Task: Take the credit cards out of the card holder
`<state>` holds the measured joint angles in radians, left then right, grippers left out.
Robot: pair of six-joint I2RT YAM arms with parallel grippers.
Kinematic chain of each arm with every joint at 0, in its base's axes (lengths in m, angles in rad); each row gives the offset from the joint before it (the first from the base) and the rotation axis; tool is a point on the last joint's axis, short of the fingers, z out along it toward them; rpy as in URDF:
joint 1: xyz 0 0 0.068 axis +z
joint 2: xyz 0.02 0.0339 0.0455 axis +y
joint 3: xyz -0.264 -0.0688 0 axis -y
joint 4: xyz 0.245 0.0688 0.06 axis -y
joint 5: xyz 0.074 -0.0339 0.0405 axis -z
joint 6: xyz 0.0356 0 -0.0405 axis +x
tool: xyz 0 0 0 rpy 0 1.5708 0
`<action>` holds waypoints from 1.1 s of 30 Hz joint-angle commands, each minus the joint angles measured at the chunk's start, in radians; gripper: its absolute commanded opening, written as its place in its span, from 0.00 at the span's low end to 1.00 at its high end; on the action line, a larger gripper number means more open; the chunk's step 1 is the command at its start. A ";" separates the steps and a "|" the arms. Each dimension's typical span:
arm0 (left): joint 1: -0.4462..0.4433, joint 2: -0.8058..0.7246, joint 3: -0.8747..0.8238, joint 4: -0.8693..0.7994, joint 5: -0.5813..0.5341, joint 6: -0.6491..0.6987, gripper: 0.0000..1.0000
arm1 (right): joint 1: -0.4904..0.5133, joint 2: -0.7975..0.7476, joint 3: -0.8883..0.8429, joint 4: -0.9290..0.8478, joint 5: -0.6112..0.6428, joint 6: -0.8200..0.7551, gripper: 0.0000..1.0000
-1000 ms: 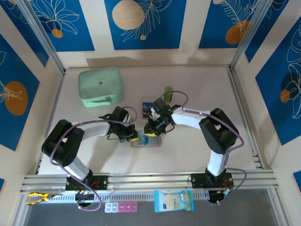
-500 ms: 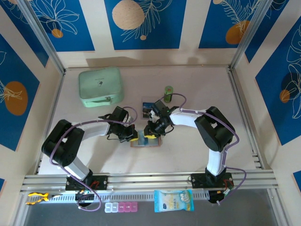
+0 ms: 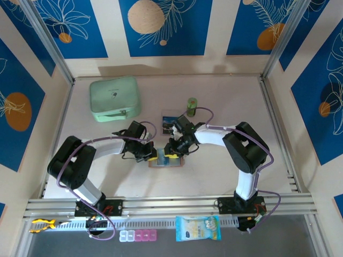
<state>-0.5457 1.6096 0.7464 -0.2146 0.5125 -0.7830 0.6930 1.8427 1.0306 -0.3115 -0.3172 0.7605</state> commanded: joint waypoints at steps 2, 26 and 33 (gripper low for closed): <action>-0.005 0.006 -0.004 -0.060 -0.041 0.011 0.00 | -0.007 0.007 -0.034 0.041 -0.070 0.028 0.28; -0.005 -0.007 -0.018 -0.052 -0.045 -0.006 0.01 | -0.042 -0.074 -0.120 0.080 -0.069 0.047 0.14; -0.007 -0.017 -0.025 -0.024 -0.036 -0.029 0.02 | -0.052 -0.123 -0.090 -0.024 -0.030 -0.013 0.13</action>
<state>-0.5461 1.6047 0.7441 -0.2165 0.5053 -0.7944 0.6464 1.7542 0.9272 -0.2440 -0.3775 0.7910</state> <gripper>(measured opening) 0.061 0.131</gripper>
